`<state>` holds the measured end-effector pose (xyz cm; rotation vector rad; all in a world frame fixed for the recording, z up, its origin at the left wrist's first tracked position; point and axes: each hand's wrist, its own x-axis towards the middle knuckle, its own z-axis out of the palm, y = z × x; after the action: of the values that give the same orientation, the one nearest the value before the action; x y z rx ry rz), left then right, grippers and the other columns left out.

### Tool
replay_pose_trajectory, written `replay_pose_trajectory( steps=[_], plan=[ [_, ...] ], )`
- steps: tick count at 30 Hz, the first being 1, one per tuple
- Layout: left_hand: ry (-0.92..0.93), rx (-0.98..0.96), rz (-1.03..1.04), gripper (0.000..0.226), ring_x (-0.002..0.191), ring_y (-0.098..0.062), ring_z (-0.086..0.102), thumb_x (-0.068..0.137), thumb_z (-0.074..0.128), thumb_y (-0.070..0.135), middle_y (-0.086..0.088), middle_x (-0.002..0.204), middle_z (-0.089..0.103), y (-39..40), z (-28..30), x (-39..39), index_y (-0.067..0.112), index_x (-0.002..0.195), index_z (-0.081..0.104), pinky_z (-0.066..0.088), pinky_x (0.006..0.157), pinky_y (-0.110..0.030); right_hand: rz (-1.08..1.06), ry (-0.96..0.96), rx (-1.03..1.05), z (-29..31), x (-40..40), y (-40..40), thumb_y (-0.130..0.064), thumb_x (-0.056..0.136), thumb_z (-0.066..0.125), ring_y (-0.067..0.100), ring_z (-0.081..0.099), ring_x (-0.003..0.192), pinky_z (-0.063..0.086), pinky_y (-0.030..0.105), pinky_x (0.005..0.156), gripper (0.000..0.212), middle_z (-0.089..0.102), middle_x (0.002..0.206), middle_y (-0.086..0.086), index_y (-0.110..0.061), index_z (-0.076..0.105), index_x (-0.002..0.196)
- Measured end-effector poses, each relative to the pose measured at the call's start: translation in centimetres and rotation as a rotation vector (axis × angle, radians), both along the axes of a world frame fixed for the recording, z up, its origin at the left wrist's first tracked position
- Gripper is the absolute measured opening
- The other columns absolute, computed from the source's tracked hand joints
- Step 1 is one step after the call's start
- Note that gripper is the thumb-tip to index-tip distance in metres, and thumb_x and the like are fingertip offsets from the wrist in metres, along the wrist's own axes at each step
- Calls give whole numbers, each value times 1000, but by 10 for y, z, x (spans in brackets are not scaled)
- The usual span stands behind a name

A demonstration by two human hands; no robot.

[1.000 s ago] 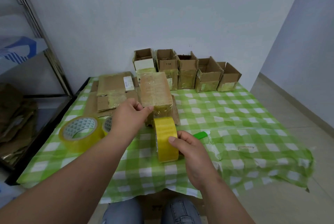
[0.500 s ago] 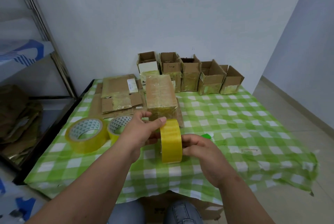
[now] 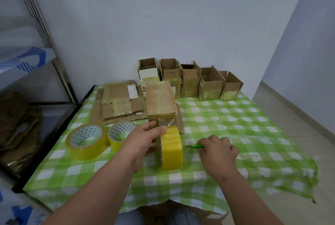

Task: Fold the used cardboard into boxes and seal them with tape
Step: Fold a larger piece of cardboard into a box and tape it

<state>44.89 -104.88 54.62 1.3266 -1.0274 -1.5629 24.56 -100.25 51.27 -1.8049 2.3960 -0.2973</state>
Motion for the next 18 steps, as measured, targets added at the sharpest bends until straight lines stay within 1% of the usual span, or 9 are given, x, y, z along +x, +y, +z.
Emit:
replay_pose_trajectory(
  steps=[2,3,4,6,7,9,12,14,18],
  plan=[
    [6,-6,-2,52,109,-27,63,78,80,22,-4,107,73,-1,0,-1,20,127,62,54,94,-45,-24,-14,-79,8,0,0,-38,101,42,19,37,118,23,40,94,26,54,121,-15,-42,58,120],
    [12,-9,-1,52,107,-26,64,79,79,21,-3,104,74,-1,0,-1,19,128,62,54,93,-44,-15,-50,-135,13,0,-1,-39,101,42,18,40,115,22,39,92,24,57,114,-16,-40,59,118],
    [19,-9,2,51,106,-26,65,80,78,20,-3,102,75,-1,0,-2,19,129,62,54,94,-44,14,-115,-189,19,1,-2,-37,102,43,16,45,107,23,38,90,21,59,102,-15,-37,60,115],
    [32,-8,5,52,106,-28,66,82,76,18,-3,100,76,-2,1,-3,17,131,60,53,95,-45,114,-303,-283,29,5,-5,-32,102,46,13,53,85,35,34,83,18,58,82,-12,-30,61,111],
    [36,-8,6,52,106,-28,66,82,76,17,-3,99,76,-2,1,-3,16,132,59,53,95,-46,164,-372,-312,34,7,-7,-29,102,47,13,55,80,42,34,79,18,58,83,-11,-28,62,113],
    [42,-13,1,52,103,-27,66,84,74,15,-2,98,76,-3,2,-4,15,133,58,52,95,-45,245,-372,-338,41,12,-11,-27,101,48,16,57,85,49,38,78,23,60,92,-8,-30,63,118],
    [29,-36,-13,52,97,-20,67,85,74,17,3,97,76,-3,2,-5,15,134,57,51,94,-44,308,-346,-296,48,20,-18,-26,101,45,19,56,90,49,40,84,35,54,93,-5,-37,59,131],
    [6,-54,-8,53,101,-17,65,84,75,20,4,103,75,-3,2,-5,16,133,58,49,92,-41,329,-353,-241,51,24,-22,-27,101,41,20,55,93,48,40,89,40,51,95,-4,-35,53,139],
    [-65,-77,7,38,103,-11,61,83,76,25,5,109,71,-3,3,-4,19,120,66,47,91,-36,344,-282,-141,54,27,-26,-27,103,38,21,55,106,44,42,98,42,51,106,-1,-32,49,143]
  ],
)
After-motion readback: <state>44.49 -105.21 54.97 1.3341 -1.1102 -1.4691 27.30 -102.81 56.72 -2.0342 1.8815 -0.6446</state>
